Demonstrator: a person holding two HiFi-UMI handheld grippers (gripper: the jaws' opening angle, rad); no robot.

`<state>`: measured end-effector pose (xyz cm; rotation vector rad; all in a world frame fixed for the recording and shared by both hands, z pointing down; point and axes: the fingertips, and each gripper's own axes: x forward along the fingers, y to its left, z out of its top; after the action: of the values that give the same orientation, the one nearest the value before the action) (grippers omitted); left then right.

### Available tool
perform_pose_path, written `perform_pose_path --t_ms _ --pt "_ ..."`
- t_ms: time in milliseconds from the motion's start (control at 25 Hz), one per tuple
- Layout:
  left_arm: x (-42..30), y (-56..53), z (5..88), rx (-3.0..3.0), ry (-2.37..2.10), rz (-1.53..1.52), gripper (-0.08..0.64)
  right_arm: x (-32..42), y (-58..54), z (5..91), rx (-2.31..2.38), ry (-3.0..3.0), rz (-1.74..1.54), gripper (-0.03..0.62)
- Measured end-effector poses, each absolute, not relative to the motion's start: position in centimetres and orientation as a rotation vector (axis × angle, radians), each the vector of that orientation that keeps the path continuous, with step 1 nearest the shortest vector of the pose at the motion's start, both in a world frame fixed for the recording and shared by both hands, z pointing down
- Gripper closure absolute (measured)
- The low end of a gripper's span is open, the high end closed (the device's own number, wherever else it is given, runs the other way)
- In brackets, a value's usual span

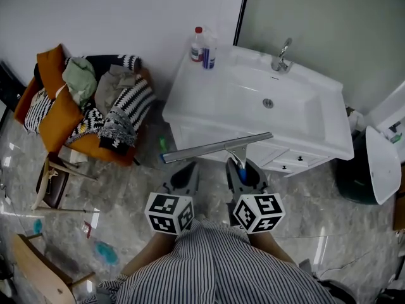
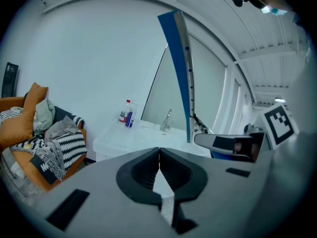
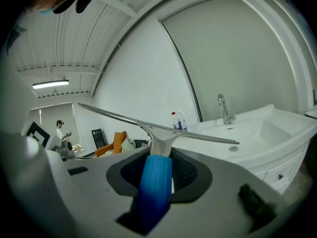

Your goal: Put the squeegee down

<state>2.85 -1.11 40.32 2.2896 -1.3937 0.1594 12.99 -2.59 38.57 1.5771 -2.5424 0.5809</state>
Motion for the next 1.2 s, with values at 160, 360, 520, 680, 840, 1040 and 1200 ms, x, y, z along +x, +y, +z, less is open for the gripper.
perform_pose_path --t_ms 160,360,520,680,840,1040,1200 --pt "3.1 -2.5 40.5 2.287 -1.382 0.165 0.546 13.4 -3.5 39.1 1.578 -2.524 0.599 0.48" --pt "3.0 -4.8 40.6 2.298 -1.37 0.175 0.546 13.7 -5.7 39.3 1.613 -2.512 0.614 0.48" --pt "2.6 -6.8 41.0 2.307 -1.354 0.188 0.546 13.0 -7.8 39.7 1.62 -2.511 0.618 0.48" --pt "1.7 -9.6 40.8 2.318 -1.347 0.191 0.546 11.8 -10.4 40.0 1.616 -2.509 0.63 0.48" --pt "0.5 -12.8 39.9 2.335 -1.348 0.187 0.546 10.6 -13.7 39.3 1.625 -2.518 0.615 0.48" --pt "-0.9 -16.6 39.2 2.364 -1.308 0.187 0.546 8.6 -17.4 38.4 1.64 -2.523 0.59 0.48" --pt "-2.0 -19.9 38.6 2.391 -1.283 0.168 0.546 7.2 -20.1 37.8 1.655 -2.517 0.562 0.48"
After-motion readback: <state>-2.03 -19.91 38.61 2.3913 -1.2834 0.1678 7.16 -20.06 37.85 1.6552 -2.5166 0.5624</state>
